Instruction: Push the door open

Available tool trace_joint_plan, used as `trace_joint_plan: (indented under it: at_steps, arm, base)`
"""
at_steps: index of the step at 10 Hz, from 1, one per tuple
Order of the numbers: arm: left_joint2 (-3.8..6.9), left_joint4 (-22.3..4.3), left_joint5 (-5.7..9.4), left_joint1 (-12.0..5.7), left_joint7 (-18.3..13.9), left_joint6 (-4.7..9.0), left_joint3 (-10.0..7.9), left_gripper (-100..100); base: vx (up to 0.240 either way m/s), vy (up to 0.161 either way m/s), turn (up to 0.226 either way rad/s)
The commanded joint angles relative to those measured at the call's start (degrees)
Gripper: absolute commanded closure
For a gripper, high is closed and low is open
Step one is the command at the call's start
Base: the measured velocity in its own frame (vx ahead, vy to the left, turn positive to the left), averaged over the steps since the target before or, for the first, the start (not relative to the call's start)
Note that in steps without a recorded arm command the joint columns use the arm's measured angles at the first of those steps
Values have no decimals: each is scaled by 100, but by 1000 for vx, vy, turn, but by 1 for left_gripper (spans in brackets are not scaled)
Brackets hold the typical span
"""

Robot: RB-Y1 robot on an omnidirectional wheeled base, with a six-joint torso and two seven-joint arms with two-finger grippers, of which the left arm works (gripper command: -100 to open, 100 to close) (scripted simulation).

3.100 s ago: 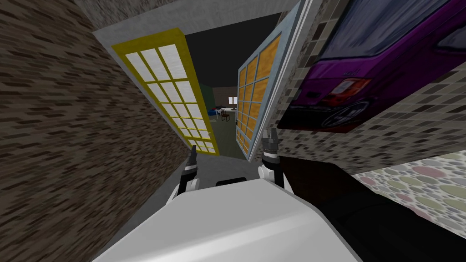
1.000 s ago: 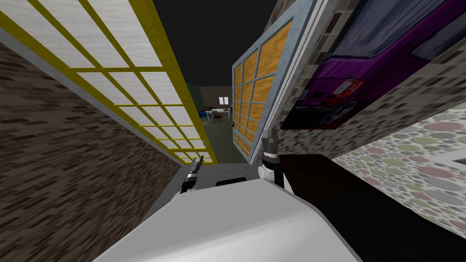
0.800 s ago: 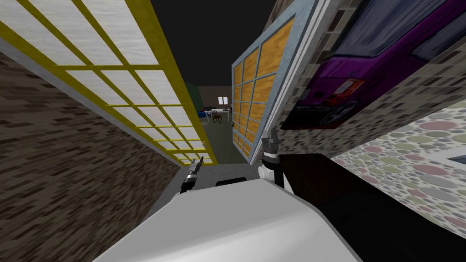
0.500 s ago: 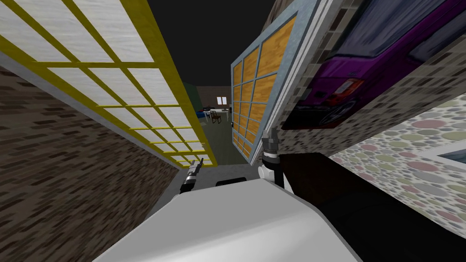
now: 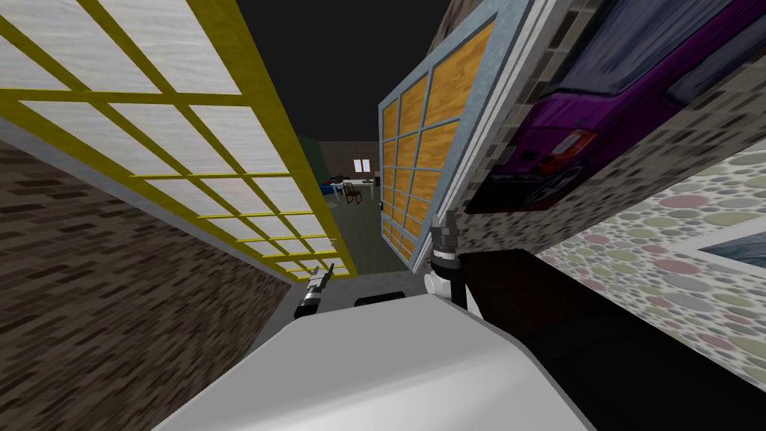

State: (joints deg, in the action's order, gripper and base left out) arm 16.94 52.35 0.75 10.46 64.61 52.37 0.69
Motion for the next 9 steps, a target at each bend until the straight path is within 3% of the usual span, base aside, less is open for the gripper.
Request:
trace_joint_plan:
  at_steps: [1,6,9]
  arm:
    - [55,-237,-9,-42,238,64,15,-100]
    - [159,-752,-31,-148,729,196,47,-100]
    - [119,-750,-20,-199,710,151,13,-100]
  base:
    - [85,69,-70]
    - [71,63,-62]
    - [121,18,-26]
